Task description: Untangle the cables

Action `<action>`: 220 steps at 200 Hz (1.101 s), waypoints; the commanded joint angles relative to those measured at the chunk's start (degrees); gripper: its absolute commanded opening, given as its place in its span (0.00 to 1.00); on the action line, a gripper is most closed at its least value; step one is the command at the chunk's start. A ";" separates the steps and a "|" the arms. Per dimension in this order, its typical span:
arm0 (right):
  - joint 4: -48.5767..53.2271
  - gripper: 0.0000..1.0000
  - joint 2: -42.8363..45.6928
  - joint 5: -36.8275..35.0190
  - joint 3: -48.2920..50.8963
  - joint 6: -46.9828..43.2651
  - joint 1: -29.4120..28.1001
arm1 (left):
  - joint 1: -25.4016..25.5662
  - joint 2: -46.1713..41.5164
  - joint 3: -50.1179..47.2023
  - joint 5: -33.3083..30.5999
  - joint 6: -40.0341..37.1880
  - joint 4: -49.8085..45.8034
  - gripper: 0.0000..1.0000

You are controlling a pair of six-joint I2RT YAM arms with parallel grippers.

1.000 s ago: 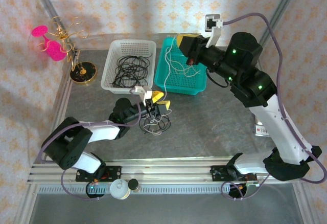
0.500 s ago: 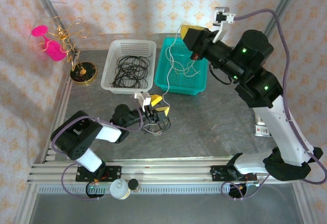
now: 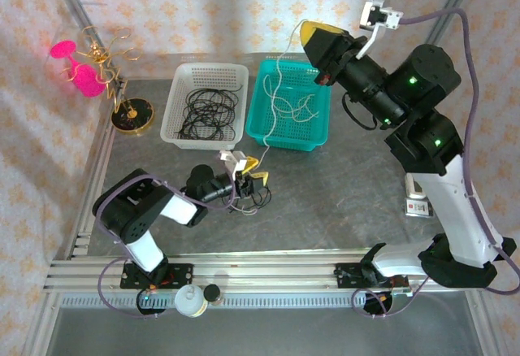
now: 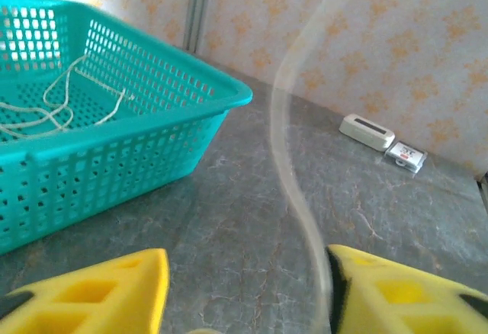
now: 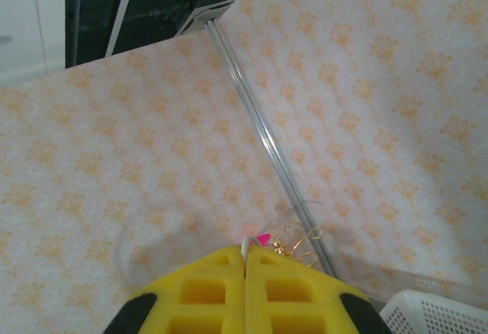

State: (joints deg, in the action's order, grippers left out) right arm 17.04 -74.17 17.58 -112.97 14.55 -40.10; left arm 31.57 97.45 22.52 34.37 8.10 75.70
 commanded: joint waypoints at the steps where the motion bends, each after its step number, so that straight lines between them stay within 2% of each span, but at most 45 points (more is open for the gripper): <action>1: -2.27 0.00 -0.15 0.11 -2.55 0.33 -0.07 | 0.33 0.91 2.76 -1.96 -1.85 -0.21 0.39; 30: -1.87 0.00 -0.53 -2.27 -5.96 -2.13 -0.06 | 0.24 1.88 4.15 -4.31 -3.02 -3.85 0.24; 52: -2.18 0.00 -0.89 -3.63 -8.50 -3.63 -0.06 | -0.05 2.04 5.34 -6.06 -3.82 -7.75 0.21; 81: -2.21 0.00 -1.33 -5.89 -11.38 -5.59 0.01 | -0.29 2.79 7.62 -8.92 -5.12 -15.36 0.09; 112: -2.11 0.00 -1.08 -9.07 -12.86 -7.88 0.02 | -0.46 2.33 6.43 -9.74 -5.99 -16.90 0.07; 128: -1.88 0.00 -1.11 -9.94 -13.46 -8.62 0.00 | -0.47 2.25 5.95 -9.66 -6.23 -17.08 0.00; 179: -1.34 0.00 -0.85 -13.45 -13.44 -10.80 0.08 | -0.46 1.12 4.55 -9.08 -6.35 -18.84 0.00; 198: -0.62 0.00 -1.46 -12.76 -12.83 -10.64 0.10 | 0.27 -4.62 4.64 -7.56 -4.87 -21.64 0.00; 220: 0.07 0.00 -2.18 -13.55 -11.63 -10.84 0.26 | 0.42 -13.52 6.25 -9.34 -3.89 -25.69 0.00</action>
State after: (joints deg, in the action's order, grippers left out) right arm 20.08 -76.31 5.58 -123.76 5.02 -40.10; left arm 31.53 92.53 27.57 26.11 3.33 55.40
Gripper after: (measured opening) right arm 0.061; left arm 0.041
